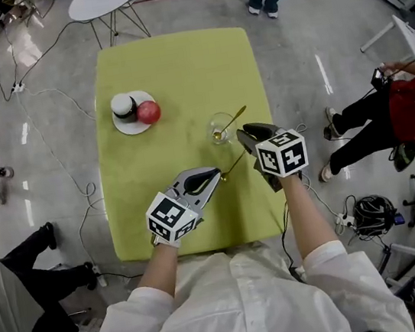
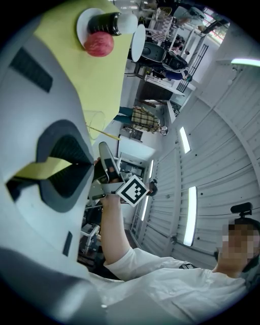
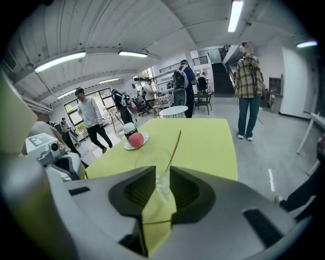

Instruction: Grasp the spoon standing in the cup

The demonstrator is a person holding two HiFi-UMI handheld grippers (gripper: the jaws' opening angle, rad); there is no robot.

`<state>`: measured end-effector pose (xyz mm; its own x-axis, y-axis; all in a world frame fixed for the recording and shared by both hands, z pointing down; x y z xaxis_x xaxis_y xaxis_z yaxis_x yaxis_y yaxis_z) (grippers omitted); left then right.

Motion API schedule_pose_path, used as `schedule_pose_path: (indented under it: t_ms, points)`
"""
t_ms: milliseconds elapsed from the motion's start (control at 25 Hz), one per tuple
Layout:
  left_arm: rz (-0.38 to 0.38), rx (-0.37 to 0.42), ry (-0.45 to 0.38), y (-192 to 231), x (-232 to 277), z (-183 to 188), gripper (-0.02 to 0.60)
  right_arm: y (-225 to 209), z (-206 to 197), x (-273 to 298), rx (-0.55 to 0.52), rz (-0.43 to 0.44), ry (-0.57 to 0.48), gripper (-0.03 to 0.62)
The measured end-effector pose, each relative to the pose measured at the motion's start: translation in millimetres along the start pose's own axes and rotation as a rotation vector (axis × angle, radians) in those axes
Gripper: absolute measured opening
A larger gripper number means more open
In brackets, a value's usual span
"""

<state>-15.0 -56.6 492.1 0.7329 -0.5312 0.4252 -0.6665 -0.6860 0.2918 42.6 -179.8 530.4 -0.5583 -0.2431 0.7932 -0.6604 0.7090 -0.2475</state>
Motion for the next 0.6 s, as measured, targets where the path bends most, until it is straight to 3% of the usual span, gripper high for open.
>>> schedule_pose_path:
  t_ms: [600]
  points:
    - [-0.011,0.002,0.014,-1,2,0,0.004,-16,28,15,0.019,-0.01,-0.012,0.062]
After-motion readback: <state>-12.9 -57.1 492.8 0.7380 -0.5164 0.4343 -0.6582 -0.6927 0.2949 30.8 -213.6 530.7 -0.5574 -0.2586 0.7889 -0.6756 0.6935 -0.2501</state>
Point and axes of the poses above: the fingertips, and each gripper's own axes: x forward along the fingers, y to its left, z out of its top, the point moved 1 cm from there along -x, backward along the fingers, and after that the axes turned 13 degrees about y, right-handed, at the moved point
